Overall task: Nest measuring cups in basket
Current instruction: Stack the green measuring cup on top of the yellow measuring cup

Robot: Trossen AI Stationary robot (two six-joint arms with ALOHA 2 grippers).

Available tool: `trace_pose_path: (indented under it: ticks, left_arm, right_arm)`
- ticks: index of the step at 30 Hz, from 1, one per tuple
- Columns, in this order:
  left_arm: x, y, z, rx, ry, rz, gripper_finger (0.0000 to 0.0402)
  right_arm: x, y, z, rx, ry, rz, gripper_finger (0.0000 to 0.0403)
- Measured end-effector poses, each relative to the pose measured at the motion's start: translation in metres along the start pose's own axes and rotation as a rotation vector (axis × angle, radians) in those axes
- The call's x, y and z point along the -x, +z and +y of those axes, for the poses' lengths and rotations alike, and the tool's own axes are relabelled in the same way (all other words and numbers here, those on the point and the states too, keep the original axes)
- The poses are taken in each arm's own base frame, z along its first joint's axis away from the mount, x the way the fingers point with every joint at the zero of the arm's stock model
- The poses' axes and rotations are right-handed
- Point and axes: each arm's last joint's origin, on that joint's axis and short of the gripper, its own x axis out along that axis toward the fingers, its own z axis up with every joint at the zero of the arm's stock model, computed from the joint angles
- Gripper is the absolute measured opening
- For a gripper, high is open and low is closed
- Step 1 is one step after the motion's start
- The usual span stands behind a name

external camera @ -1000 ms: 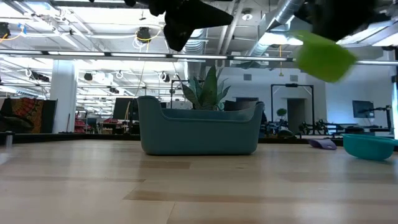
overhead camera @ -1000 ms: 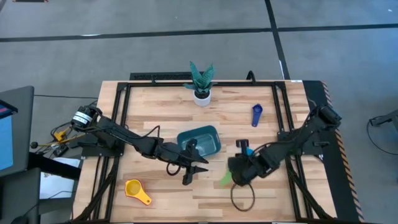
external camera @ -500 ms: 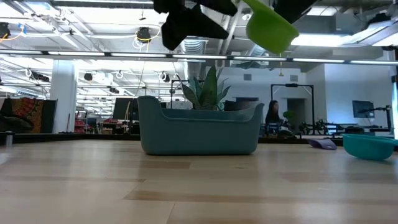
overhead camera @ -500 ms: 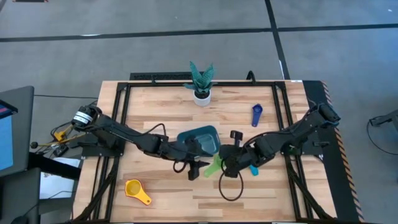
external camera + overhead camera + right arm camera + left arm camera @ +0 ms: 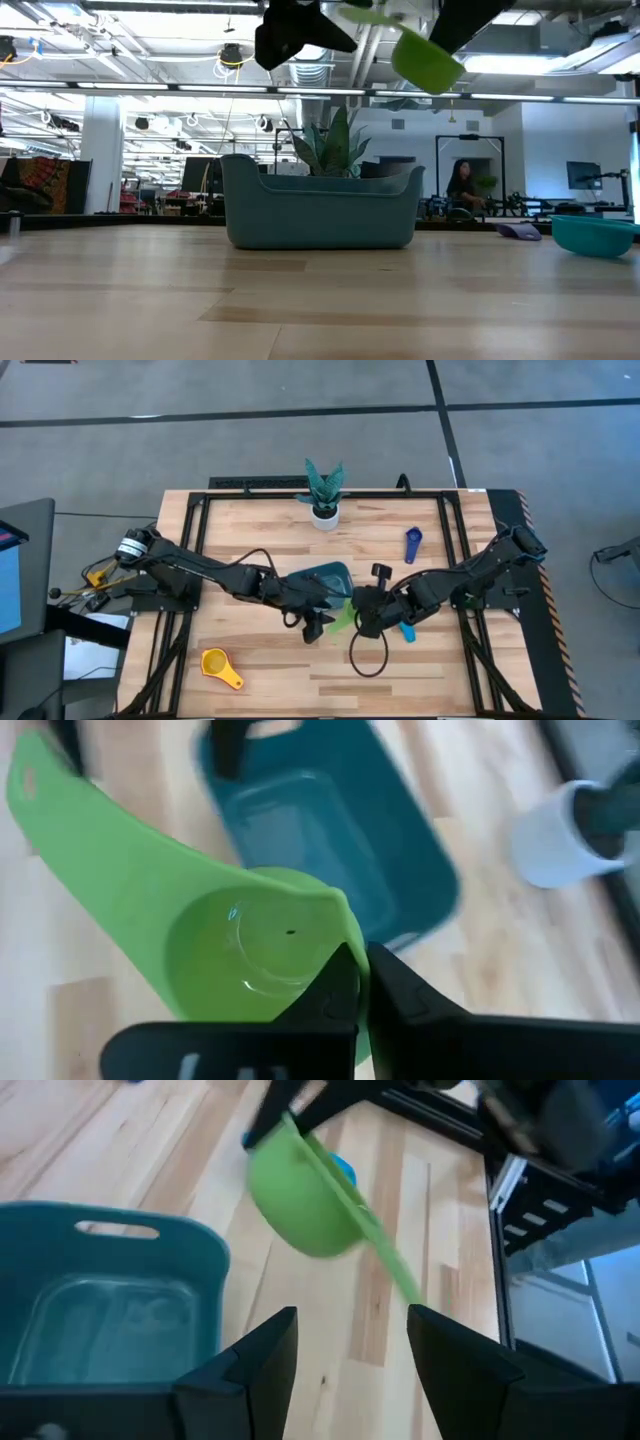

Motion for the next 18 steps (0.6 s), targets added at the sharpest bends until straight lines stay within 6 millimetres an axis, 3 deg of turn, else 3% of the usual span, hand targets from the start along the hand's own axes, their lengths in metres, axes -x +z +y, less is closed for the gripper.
trace_pose_path:
  ticks: [6,18]
  left_arm:
    - [0.013,0.005,-0.007,0.027,0.008,-0.047,0.0181]
    - [0.008,0.013,0.0,0.056,0.006,-0.101,0.0181]
  right_arm:
    - [0.004,-0.004,0.004,-0.003,-0.028,-0.008,0.0018]
    - [0.002,-0.001,0.0,-0.017,-0.07,-0.034,0.0024]
